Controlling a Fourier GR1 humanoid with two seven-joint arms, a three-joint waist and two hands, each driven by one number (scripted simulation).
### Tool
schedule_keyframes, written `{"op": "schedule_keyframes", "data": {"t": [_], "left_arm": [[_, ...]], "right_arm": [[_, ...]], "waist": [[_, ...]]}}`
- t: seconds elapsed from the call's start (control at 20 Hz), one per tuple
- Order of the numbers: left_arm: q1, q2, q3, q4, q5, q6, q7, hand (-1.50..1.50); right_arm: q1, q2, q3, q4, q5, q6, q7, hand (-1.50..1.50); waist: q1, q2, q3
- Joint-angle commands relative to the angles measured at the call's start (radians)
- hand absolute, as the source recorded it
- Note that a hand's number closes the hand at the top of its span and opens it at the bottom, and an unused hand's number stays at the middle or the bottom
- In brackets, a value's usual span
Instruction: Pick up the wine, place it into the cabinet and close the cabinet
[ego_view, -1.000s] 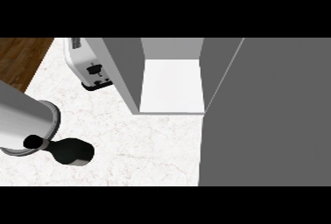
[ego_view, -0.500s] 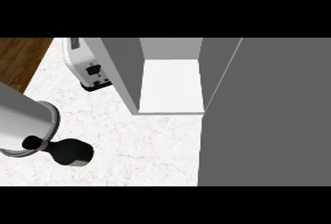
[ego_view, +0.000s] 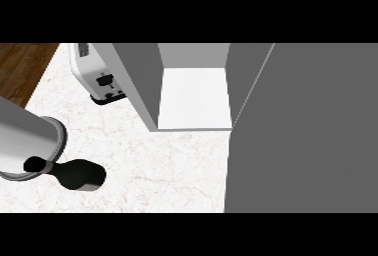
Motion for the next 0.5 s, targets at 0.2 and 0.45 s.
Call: {"op": "schedule_keyframes", "data": {"t": [0.2, 0.45], "left_arm": [[0.025, -0.057, -0.020, 0.046, -0.136, -0.076, -0.008, -1.50], [-0.016, -0.093, -0.105, 0.173, -0.289, -0.187, -0.061, -1.50]], "right_arm": [[0.062, 0.009, 0.022, -0.240, -0.057, -0.043, 0.107, -1.50], [0.084, 0.020, 0.013, -0.207, -0.075, -0.016, 0.050, -1.50]], "waist": [[0.000, 0.001, 0.000], [-0.008, 0.003, 0.000]]}}
